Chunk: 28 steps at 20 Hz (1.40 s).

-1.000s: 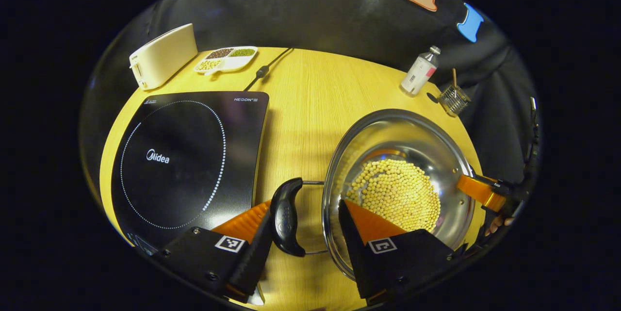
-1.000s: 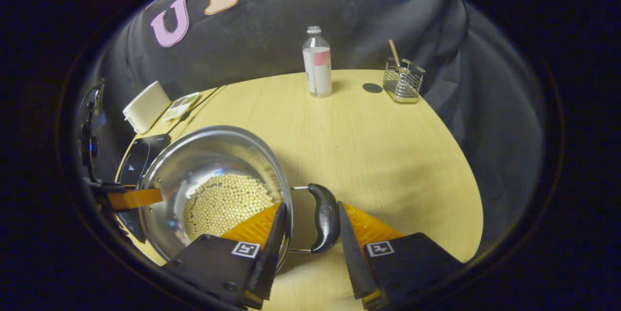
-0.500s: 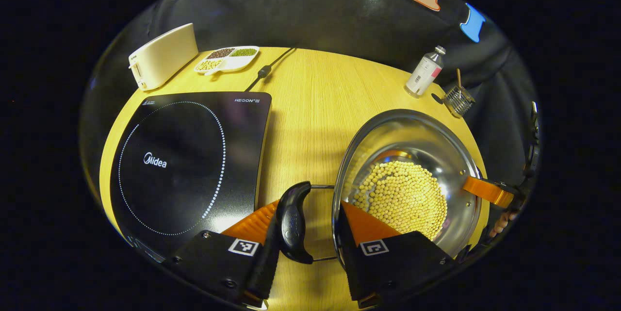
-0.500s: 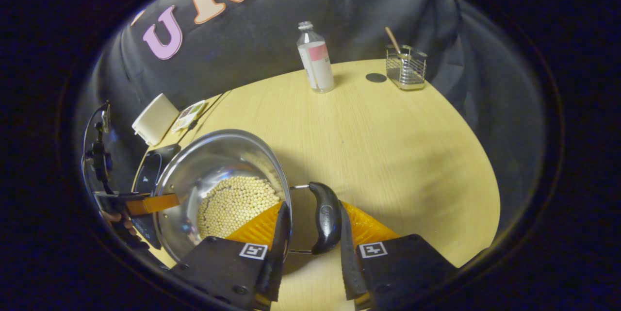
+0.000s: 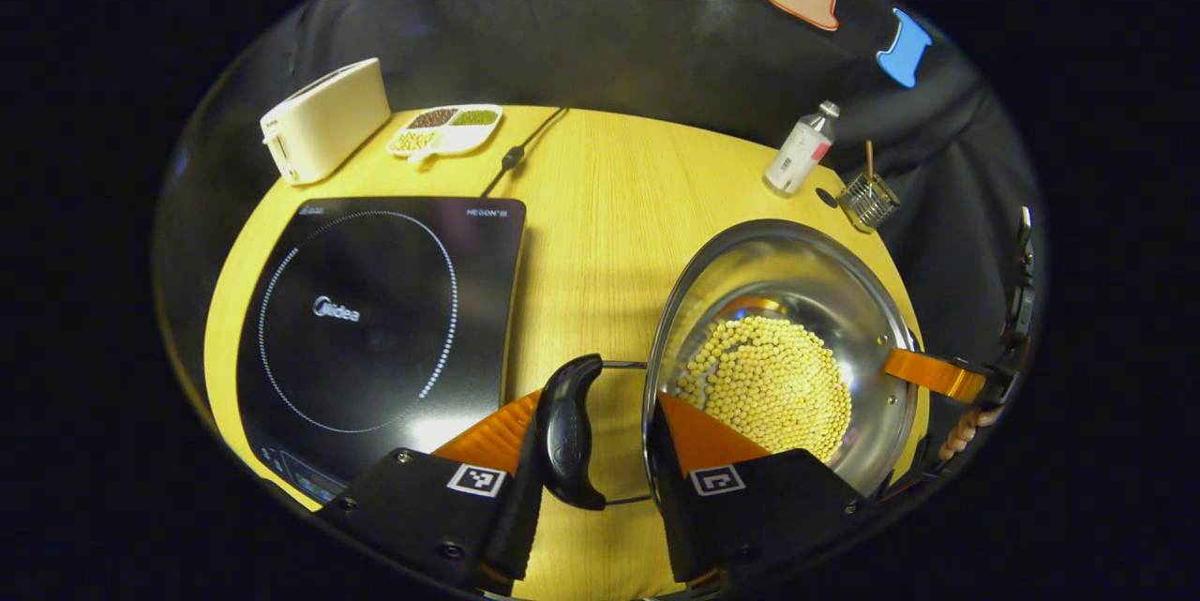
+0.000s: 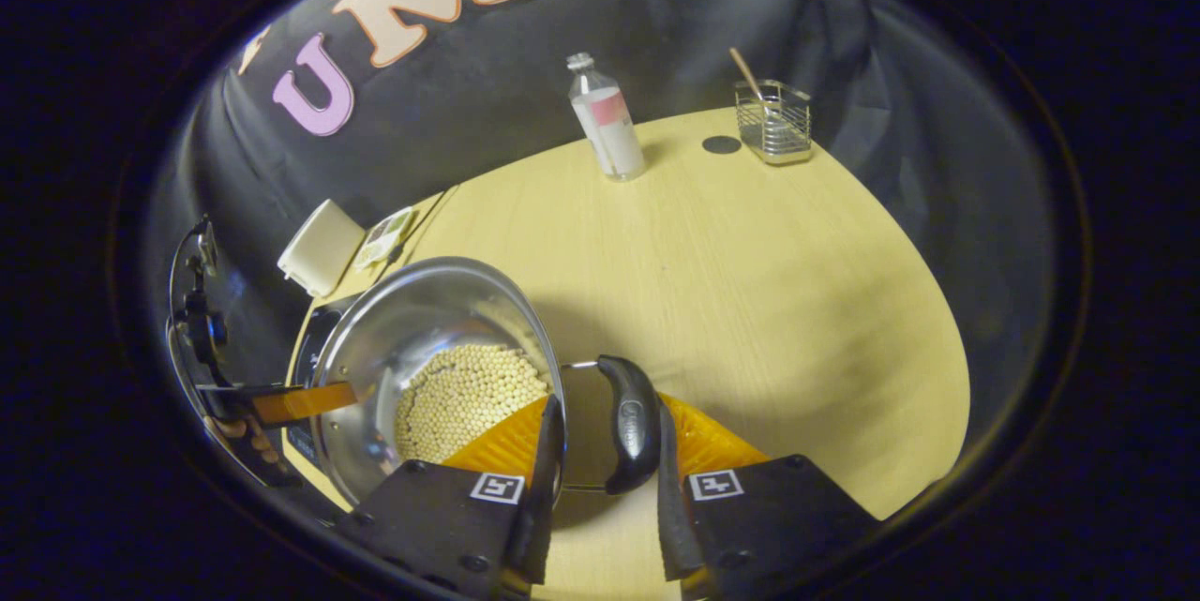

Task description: First push the handle of the pot to place it horizontally, then grasp the pot with both hands and set it on the induction cooktop.

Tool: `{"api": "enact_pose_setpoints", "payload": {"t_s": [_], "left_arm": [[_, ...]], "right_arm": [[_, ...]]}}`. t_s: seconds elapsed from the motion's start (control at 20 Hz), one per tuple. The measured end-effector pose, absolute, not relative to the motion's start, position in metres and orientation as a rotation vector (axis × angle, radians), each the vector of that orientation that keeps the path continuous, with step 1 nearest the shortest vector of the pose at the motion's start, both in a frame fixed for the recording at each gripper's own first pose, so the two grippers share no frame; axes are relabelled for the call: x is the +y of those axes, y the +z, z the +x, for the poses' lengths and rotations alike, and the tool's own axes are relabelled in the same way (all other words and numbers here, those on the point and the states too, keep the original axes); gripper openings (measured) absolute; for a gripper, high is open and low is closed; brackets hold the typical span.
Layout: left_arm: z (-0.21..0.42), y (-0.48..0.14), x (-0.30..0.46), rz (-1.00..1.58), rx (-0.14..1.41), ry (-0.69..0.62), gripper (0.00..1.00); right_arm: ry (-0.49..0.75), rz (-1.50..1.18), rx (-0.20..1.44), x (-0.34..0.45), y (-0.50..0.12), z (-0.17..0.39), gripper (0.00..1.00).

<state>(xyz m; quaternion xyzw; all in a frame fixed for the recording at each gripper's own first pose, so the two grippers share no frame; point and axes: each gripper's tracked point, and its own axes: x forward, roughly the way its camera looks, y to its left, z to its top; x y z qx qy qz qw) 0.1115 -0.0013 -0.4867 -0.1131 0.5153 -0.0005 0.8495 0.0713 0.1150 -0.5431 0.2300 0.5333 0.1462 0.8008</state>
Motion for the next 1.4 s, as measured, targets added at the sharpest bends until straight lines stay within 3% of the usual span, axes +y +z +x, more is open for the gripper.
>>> {"api": "enact_pose_setpoints", "payload": {"t_s": [0.5,0.55,0.65,0.95,1.4], "left_arm": [[0.08,-0.447,0.061,-0.228,1.036,0.065,0.59],[0.076,-0.447,0.07,-0.23,1.04,0.067,0.55],[0.073,-0.448,0.085,-0.234,1.037,0.059,0.59],[0.077,-0.469,0.15,-0.254,1.045,-0.027,0.55],[0.115,-0.482,0.257,-0.24,1.039,-0.132,0.57]], "right_arm": [[0.383,0.523,1.096,0.169,-0.494,0.056,0.49],[0.384,0.517,1.098,0.177,-0.488,0.052,0.49],[0.38,0.503,1.101,0.191,-0.481,0.048,0.43],[0.281,0.479,1.125,0.252,-0.467,0.032,0.43],[0.16,0.427,1.149,0.358,-0.432,0.036,0.43]]}}
